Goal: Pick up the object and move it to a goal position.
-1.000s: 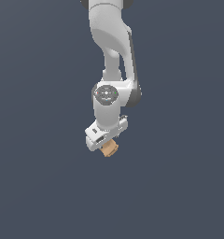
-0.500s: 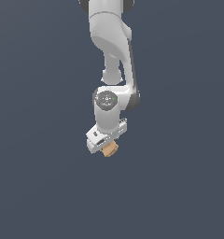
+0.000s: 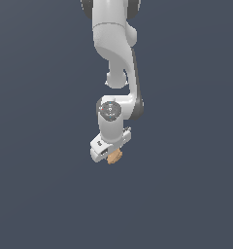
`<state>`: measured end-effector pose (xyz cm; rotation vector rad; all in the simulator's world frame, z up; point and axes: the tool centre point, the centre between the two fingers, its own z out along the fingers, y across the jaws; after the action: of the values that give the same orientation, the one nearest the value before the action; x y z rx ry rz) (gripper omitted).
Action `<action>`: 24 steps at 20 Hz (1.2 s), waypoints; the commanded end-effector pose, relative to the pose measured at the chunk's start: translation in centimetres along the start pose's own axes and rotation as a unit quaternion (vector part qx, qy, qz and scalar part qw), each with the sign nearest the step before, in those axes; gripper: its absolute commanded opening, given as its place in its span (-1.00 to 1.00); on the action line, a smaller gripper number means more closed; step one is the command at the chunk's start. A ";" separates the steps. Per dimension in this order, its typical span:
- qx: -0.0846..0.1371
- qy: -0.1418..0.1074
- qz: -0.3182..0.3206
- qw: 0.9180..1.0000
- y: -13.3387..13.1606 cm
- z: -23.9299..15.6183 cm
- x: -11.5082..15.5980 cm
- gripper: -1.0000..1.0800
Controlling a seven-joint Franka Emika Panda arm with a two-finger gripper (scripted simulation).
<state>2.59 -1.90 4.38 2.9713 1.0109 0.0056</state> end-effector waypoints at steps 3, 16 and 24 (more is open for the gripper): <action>0.002 -0.001 -0.002 1.000 -0.3 0.3 0.0 -1.00; 0.000 0.000 0.000 1.000 0.9 -1.6 -0.4 -1.00; 0.000 0.000 -0.001 1.000 4.0 -7.1 -1.5 -1.00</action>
<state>3.58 -5.19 10.22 2.9718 1.0132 0.0040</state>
